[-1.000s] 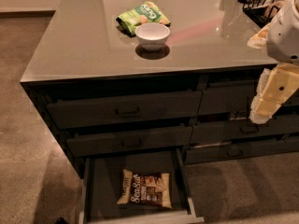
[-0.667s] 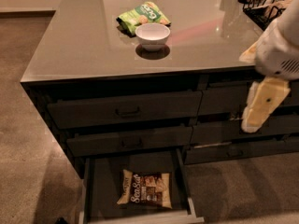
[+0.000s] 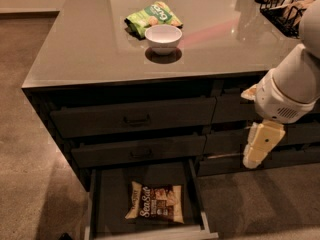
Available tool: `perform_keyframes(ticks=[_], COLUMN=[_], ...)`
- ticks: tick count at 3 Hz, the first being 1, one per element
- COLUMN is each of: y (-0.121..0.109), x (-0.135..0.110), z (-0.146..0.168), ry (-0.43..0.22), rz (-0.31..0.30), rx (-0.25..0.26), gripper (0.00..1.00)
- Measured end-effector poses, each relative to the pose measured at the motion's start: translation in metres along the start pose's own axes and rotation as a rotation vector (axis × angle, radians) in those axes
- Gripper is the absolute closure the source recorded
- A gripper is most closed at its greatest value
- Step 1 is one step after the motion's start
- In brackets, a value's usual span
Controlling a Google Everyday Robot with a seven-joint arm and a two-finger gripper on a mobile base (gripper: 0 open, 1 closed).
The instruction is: Pick brown chip bag from bottom drawer and place on counter
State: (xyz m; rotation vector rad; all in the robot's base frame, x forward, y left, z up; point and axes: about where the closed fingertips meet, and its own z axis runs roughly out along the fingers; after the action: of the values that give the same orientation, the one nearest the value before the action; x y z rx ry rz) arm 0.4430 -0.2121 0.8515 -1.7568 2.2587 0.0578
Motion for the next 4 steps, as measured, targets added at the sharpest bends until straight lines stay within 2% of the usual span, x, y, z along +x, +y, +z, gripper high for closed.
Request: perform_keyframes(ticks=[1,2,3,4], y=[0.002,-0.004,0.023,0.041], x=[0.0,-0.005,0.001,0.006], z=[-0.001,0.051,0.191,0.256], ry=[0.003,-0.043,-0.104,-0.178], rz=[0.003,0.01,0.005,-0.045], rx=[0.01,-0.027,-0.16,-0.241], gripper=[0.0,0.0,0.0,0.0])
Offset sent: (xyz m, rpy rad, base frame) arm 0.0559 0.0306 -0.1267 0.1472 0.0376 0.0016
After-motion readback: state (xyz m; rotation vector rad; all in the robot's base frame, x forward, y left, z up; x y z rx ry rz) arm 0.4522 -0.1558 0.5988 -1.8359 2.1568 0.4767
